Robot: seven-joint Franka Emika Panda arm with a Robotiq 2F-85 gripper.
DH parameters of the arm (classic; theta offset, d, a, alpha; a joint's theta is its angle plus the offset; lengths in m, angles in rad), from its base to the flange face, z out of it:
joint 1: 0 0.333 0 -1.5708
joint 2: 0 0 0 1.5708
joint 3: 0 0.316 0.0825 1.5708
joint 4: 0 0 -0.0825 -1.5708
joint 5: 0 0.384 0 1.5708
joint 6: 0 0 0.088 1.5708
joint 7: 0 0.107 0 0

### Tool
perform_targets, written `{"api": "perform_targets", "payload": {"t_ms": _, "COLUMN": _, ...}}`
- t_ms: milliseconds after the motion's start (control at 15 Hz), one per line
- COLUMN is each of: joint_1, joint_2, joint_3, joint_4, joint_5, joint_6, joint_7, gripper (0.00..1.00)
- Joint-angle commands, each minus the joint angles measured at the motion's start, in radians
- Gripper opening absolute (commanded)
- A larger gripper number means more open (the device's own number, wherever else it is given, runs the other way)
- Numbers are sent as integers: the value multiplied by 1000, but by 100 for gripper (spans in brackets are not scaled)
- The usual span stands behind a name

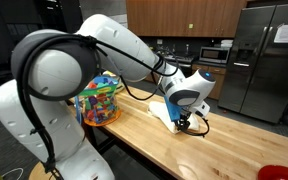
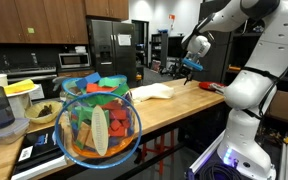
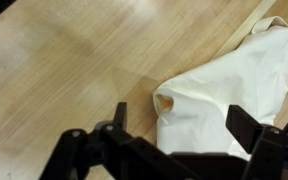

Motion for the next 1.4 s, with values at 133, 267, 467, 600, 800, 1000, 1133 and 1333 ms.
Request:
{"api": "perform_targets", "payload": {"t_ms": 133, "joint_1": 0, "joint_2": 11, "joint_3": 0, "joint_4": 14, "joint_5": -3, "joint_6": -9, "joint_7": -21, "gripper": 100}}
{"api": "perform_targets", "payload": {"t_ms": 267, "joint_1": 0, "joint_2": 17, "joint_3": 0, "joint_4": 20, "joint_5": -3, "joint_6": -9, "joint_7": -25, "gripper": 100}}
{"api": "perform_targets", "payload": {"t_ms": 467, "joint_1": 0, "joint_2": 20, "joint_3": 0, "joint_4": 21, "joint_5": -3, "joint_6": -9, "joint_7": -27, "gripper": 100}}
{"api": "perform_targets", "payload": {"t_ms": 600, "joint_1": 0, "joint_2": 20, "joint_3": 0, "joint_4": 22, "joint_5": -3, "joint_6": -10, "joint_7": -27, "gripper": 100}}
{"api": "perform_targets", "payload": {"t_ms": 800, "joint_1": 0, "joint_2": 20, "joint_3": 0, "joint_4": 22, "joint_5": -3, "joint_6": -10, "joint_7": -27, "gripper": 100}}
{"api": "perform_targets", "payload": {"t_ms": 1000, "joint_1": 0, "joint_2": 20, "joint_3": 0, "joint_4": 22, "joint_5": -3, "joint_6": -10, "joint_7": -27, "gripper": 100}}
{"api": "perform_targets", "payload": {"t_ms": 1133, "joint_1": 0, "joint_2": 20, "joint_3": 0, "joint_4": 22, "joint_5": -3, "joint_6": -10, "joint_7": -27, "gripper": 100}}
{"api": "perform_targets", "payload": {"t_ms": 1333, "joint_1": 0, "joint_2": 20, "joint_3": 0, "joint_4": 22, "joint_5": -3, "joint_6": -10, "joint_7": -27, "gripper": 100}}
